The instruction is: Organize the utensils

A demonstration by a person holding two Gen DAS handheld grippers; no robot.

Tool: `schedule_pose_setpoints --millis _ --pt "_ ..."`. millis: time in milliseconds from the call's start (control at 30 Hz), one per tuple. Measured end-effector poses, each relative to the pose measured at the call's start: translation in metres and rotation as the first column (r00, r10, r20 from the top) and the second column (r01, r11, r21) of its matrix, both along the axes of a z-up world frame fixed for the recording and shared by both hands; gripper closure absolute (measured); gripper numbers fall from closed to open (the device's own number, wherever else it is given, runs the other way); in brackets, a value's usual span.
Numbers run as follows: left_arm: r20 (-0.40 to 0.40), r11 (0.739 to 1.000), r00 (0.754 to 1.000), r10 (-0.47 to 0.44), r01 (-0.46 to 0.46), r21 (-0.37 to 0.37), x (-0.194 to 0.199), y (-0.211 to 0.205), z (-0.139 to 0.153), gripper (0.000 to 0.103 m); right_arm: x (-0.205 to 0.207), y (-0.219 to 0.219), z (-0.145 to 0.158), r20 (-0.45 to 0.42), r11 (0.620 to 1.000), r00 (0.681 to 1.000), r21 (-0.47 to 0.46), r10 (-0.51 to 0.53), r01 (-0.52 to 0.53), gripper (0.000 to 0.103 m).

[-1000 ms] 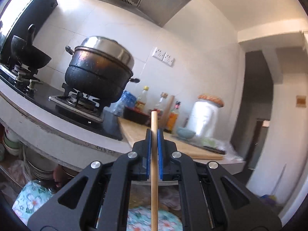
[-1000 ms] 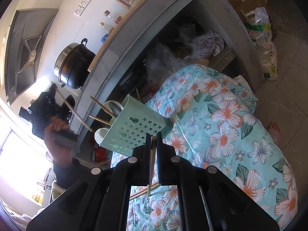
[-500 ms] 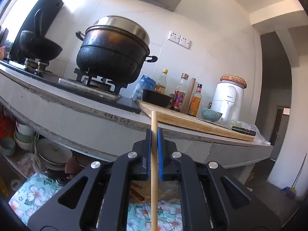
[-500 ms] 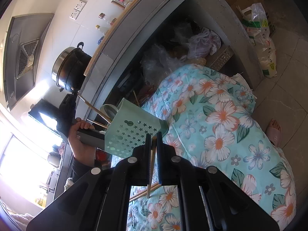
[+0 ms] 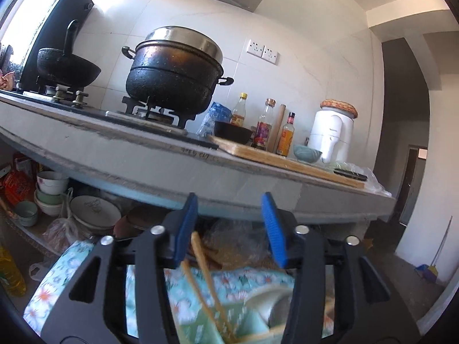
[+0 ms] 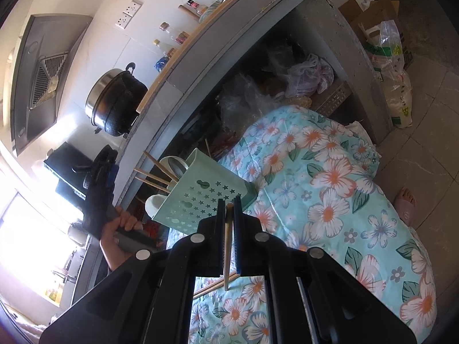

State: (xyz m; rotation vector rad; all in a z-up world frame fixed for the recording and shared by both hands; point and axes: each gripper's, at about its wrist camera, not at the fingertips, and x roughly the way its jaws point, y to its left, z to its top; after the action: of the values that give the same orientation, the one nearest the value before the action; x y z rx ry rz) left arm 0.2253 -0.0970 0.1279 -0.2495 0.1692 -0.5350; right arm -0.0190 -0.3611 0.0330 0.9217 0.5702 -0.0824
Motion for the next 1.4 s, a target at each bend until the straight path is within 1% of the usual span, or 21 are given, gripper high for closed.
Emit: schedule_pose_setpoints --millis 67,133,200,233,367,433,500,633,700,800,867,933,1033,1167,1233,1267,1400 --pt "-0.026 1.000 1.000 -0.008 0.009 0.024 -0.013 0.008 -0.002 0.047 -0.002 0.003 0.004 0.006 1.000 1.000 -0.010 0.000 0.001 0.098" --pt "-0.059 0.999 0.998 -0.019 0.022 0.050 -0.024 0.015 -0.005 0.043 -0.002 0.004 0.008 0.013 1.000 1.000 -0.021 -0.001 0.001 0.098" --pt "-0.102 0.997 0.994 -0.032 0.039 0.073 -0.036 0.022 -0.010 0.037 -0.003 0.005 0.015 0.028 0.999 1.000 -0.037 0.003 -0.002 0.098" --pt "-0.128 0.993 0.991 -0.046 0.059 0.099 -0.042 0.023 -0.013 0.034 -0.003 0.006 0.019 0.036 0.999 0.999 -0.046 0.006 -0.005 0.098" --pt "-0.221 0.975 0.972 -0.077 0.120 0.189 -0.065 0.026 -0.032 0.025 0.001 0.008 0.048 0.093 0.994 0.995 -0.102 0.035 -0.025 0.098" --pt "-0.260 0.969 0.962 -0.084 0.140 0.206 -0.074 0.028 -0.041 0.021 0.005 0.008 0.065 0.126 0.990 0.991 -0.134 0.050 -0.033 0.098" --pt "-0.301 0.961 0.950 -0.081 0.155 0.231 -0.083 0.029 -0.051 0.020 0.011 0.008 0.086 0.169 0.984 0.983 -0.173 0.071 -0.041 0.098" --pt "-0.346 0.952 0.937 -0.042 0.142 0.270 -0.095 0.034 -0.068 0.016 0.034 0.009 0.127 0.249 0.967 0.961 -0.249 0.121 -0.057 0.098" --pt "-0.354 0.949 0.935 -0.031 0.139 0.282 -0.099 0.036 -0.072 0.014 0.052 0.011 0.148 0.279 0.954 0.949 -0.294 0.149 -0.064 0.098" --pt "-0.350 0.942 0.937 -0.011 0.127 0.310 -0.104 0.041 -0.076 0.013 0.077 0.014 0.167 0.304 0.940 0.936 -0.334 0.179 -0.072 0.098" --pt "-0.353 0.940 0.936 0.003 0.118 0.321 -0.107 0.044 -0.078 0.013 0.097 0.018 0.174 0.309 0.930 0.930 -0.359 0.198 -0.078 0.098" --pt "-0.358 0.938 0.934 0.007 0.118 0.326 -0.108 0.045 -0.079 0.012 0.117 0.024 0.177 0.300 0.919 0.929 -0.385 0.217 -0.090 0.098" --pt "-0.349 0.930 0.937 0.018 0.112 0.349 -0.108 0.044 -0.078 0.012 0.145 0.038 0.174 0.256 0.890 0.937 -0.443 0.238 -0.106 0.098" --pt "-0.340 0.927 0.940 0.030 0.101 0.362 -0.109 0.044 -0.077 0.012 0.173 0.059 0.158 0.180 0.845 0.947 -0.517 0.264 -0.137 0.098" --pt "-0.344 0.926 0.938 0.032 0.101 0.363 -0.108 0.044 -0.077 0.012 0.182 0.071 0.147 0.144 0.819 0.951 -0.553 0.273 -0.151 0.098" --pt "-0.347 0.925 0.937 0.035 0.101 0.366 -0.108 0.043 -0.078 0.012 0.189 0.081 0.139 0.112 0.795 0.949 -0.581 0.293 -0.177 0.098" --pt "-0.353 0.921 0.935 0.040 0.103 0.376 -0.110 0.041 -0.080 0.012 0.198 0.103 0.120 0.031 0.736 0.933 -0.623 0.360 -0.263 0.096"
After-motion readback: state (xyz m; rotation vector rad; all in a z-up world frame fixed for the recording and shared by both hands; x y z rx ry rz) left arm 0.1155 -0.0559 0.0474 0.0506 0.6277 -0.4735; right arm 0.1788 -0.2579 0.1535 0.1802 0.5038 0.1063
